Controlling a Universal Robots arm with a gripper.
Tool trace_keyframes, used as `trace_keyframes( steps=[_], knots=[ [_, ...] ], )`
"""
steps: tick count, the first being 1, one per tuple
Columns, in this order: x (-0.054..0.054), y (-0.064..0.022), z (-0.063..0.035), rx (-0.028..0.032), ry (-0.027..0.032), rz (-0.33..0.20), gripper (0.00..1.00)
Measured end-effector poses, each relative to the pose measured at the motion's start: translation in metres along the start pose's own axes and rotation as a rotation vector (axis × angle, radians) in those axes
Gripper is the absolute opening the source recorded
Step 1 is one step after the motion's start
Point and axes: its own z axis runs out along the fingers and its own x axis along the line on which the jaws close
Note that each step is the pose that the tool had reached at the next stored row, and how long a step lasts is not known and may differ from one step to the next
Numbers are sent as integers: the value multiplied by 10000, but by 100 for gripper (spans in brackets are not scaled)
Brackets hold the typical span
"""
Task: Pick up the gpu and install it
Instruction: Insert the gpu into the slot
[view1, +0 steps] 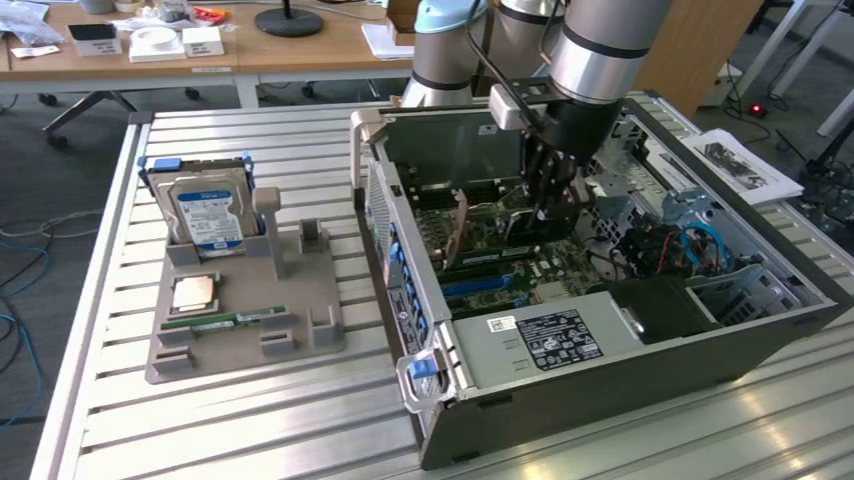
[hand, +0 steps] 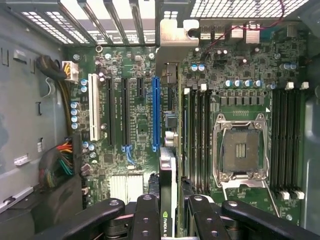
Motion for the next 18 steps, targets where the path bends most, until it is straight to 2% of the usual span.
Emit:
trace_keyframes(
  steps=[7,18],
  knots=[
    [2,10,74,22,-1,0,27],
    [76,54,77,28,-2,-1,27]
  ],
)
